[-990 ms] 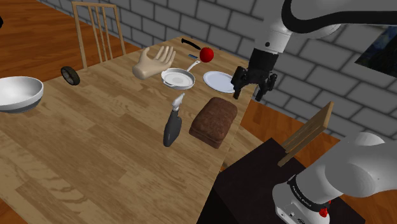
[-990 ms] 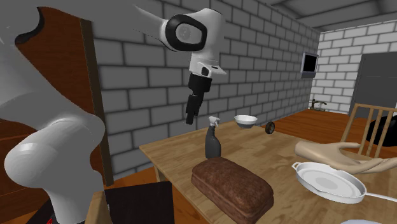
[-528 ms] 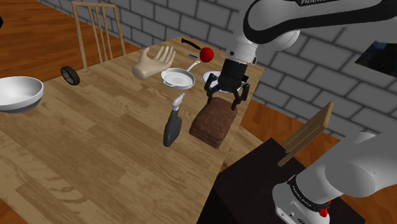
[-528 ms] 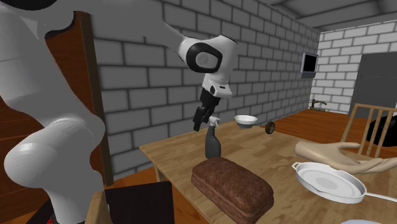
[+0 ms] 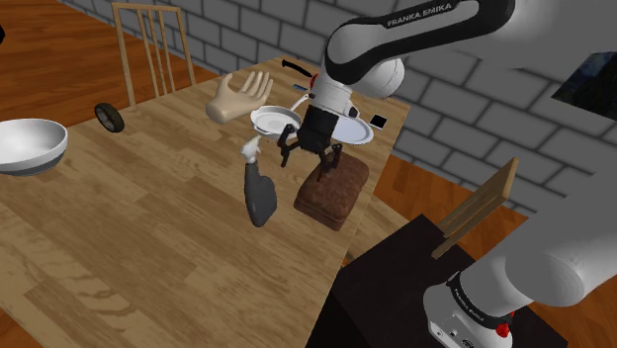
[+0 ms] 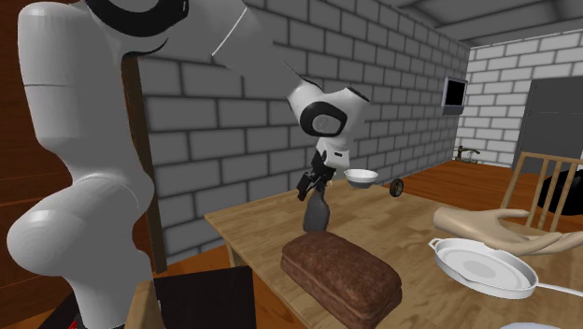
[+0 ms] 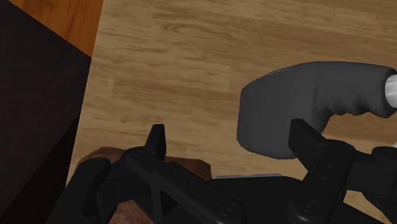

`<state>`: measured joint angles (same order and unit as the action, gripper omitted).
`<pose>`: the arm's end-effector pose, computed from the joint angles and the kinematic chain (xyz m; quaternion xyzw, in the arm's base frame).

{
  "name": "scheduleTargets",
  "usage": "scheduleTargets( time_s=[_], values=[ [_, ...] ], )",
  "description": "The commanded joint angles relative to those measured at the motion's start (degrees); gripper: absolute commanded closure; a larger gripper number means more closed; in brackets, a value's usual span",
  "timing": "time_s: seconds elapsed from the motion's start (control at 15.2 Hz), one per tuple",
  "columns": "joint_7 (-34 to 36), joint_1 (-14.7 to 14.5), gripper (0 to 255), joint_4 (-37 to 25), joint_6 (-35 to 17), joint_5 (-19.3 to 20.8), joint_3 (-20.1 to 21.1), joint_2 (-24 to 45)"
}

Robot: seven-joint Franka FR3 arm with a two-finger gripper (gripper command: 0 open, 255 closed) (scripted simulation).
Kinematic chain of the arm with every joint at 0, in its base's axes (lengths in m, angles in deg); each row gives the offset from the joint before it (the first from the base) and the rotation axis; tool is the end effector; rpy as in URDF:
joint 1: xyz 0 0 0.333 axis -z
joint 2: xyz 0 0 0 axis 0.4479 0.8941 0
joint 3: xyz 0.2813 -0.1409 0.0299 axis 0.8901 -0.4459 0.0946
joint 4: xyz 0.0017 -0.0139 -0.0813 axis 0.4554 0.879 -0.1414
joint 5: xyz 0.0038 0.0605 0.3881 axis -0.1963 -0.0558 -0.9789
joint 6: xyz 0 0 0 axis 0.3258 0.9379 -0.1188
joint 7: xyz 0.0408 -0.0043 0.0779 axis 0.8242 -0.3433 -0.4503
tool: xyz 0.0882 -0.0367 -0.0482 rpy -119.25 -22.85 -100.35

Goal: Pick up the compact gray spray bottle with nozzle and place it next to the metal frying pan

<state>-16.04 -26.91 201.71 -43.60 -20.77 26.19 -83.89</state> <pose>0.4813 0.1886 0.3717 -0.8709 0.4331 0.1986 0.1206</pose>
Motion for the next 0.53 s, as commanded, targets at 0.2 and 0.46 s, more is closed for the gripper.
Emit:
scheduleTargets(
  time_s=[0.2,0.46],
  values=[
    [7.37,-0.81,0,-6.65,-4.99,-3.13,0.25,10.95],
    [7.2,-1.47,0,-5.85,-7.14,-3.59,0.64,12.07]
  ],
)
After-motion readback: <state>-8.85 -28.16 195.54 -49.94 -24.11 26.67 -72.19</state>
